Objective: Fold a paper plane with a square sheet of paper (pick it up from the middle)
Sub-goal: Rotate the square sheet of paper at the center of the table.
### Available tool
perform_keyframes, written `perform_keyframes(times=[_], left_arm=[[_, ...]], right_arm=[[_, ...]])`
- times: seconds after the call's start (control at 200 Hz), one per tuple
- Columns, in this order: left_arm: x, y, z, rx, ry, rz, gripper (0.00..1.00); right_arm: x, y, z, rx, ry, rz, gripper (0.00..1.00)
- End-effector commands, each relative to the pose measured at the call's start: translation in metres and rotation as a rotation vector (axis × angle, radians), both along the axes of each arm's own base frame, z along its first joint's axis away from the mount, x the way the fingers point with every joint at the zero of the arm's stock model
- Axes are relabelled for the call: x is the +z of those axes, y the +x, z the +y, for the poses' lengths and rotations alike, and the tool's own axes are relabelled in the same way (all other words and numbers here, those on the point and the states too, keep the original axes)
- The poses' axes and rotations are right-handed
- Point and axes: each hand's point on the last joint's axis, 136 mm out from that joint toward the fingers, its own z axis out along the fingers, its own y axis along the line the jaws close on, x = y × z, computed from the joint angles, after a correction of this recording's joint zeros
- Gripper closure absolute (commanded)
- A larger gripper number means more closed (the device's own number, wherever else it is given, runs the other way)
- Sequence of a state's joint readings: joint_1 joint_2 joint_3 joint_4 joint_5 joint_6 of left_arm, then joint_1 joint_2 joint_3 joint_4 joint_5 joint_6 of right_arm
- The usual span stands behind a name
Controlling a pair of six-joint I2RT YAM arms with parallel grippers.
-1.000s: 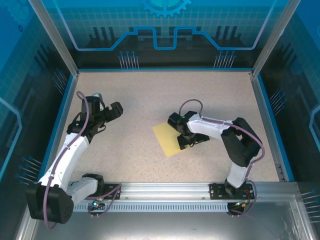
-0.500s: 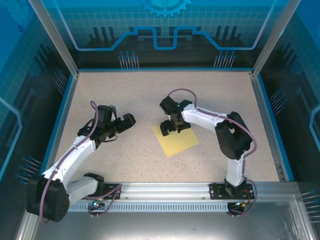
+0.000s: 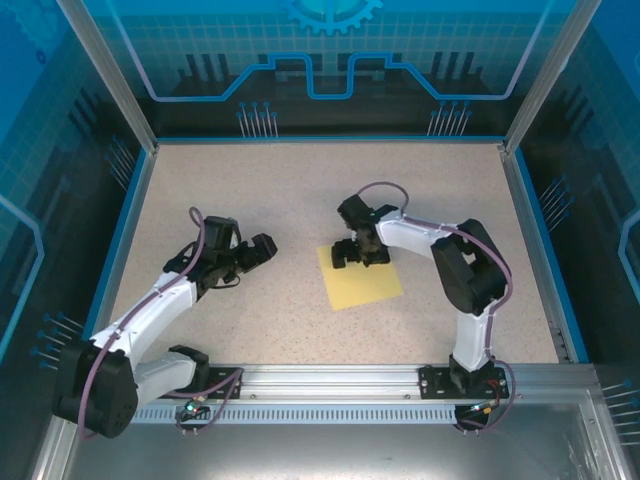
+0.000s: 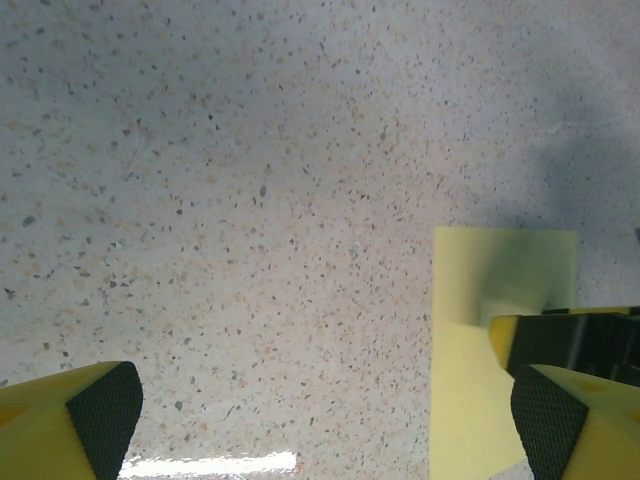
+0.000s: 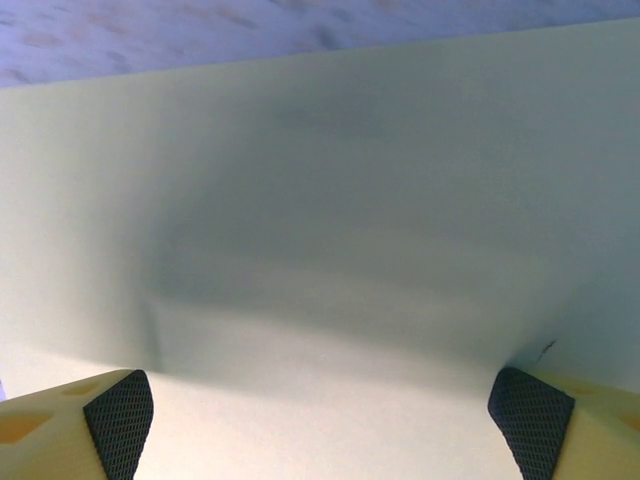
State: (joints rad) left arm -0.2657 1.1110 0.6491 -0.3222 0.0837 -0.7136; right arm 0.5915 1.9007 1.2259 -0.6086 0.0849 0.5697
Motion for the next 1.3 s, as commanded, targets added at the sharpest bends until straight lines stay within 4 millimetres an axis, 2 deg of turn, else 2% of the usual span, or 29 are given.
perform_keyframes(times=[0.0,0.065,0.185,0.26,0.42,0.53,0.745,1.07,1.295], left_arm=[[-0.010,-0.002,-0.007,0.004,-0.021,0.024,0.01],[-0.015,-0.003,-0.012,-0.003,-0.031,0.042,0.01],[-0.021,-0.002,-0.021,-0.022,-0.040,0.062,0.01],[-0.024,-0.001,-0.026,-0.031,-0.042,0.069,0.01],[-0.030,0.001,-0.038,-0.059,-0.073,0.084,0.01],[-0.031,0.003,-0.042,-0.064,-0.077,0.091,0.01],[-0.034,0.002,-0.041,-0.056,-0.070,0.097,0.01],[-0.037,-0.001,-0.039,-0.056,-0.054,0.105,0.01],[-0.036,0.001,-0.039,-0.058,-0.052,0.107,0.01]], right_arm=[[-0.016,-0.037,-0.038,-0.141,-0.084,0.109,0.06],[-0.001,-0.030,-0.034,-0.122,-0.061,0.069,0.06],[0.044,-0.010,-0.029,-0.071,-0.079,-0.027,0.05],[0.054,-0.012,-0.028,-0.064,-0.089,-0.049,0.05],[0.040,-0.028,-0.035,-0.090,-0.121,0.001,0.03],[0.032,-0.033,-0.032,-0.089,-0.116,0.027,0.03],[0.019,-0.036,-0.020,-0.029,-0.168,0.067,0.01],[0.008,-0.043,-0.020,-0.017,-0.187,0.095,0.01],[-0.012,-0.049,-0.016,-0.022,-0.139,0.149,0.01]])
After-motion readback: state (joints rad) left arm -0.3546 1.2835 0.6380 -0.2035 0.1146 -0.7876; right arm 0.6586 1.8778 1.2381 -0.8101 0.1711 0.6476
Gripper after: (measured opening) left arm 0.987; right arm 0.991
